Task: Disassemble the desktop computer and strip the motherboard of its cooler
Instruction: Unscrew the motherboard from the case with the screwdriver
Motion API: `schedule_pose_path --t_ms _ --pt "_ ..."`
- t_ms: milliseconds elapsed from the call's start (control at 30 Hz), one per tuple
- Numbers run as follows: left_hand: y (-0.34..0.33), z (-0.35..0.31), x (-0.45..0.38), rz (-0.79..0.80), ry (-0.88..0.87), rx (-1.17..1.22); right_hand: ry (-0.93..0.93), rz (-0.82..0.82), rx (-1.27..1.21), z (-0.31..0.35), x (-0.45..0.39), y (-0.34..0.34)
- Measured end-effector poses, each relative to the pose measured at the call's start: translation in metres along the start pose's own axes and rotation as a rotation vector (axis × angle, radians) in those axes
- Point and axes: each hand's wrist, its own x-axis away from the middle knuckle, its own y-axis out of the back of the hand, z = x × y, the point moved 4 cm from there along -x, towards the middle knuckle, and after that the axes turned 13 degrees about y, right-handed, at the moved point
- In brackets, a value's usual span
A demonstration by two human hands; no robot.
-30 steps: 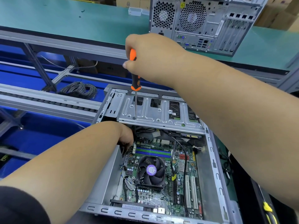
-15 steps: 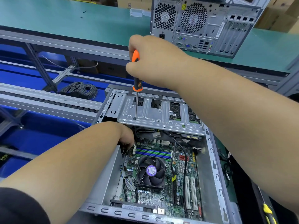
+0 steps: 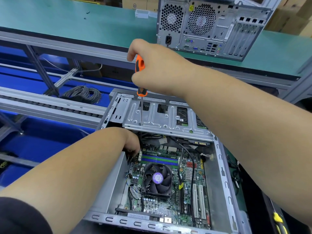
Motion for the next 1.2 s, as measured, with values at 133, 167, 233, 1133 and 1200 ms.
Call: schedule_pose_path --t_ms 133,167,233,1133,1200 --pt "0.0 0.0 0.001 0.0 -0.002 -0.001 0.029 -0.052 0.127 0.0 -0.003 -0.001" --pt "0.0 0.0 0.001 0.003 -0.005 0.004 0.037 -0.06 0.134 -0.001 -0.004 -0.001" --pt "0.0 0.001 0.001 0.011 -0.009 0.012 0.033 -0.076 0.107 -0.002 -0.005 -0.001" --pt "0.002 0.002 0.005 -0.017 -0.027 0.051 -0.041 -0.213 0.061 -0.01 -0.005 -0.004" --pt "0.004 0.002 0.006 -0.034 -0.034 0.034 -0.053 -0.211 0.036 -0.009 -0.003 -0.005"
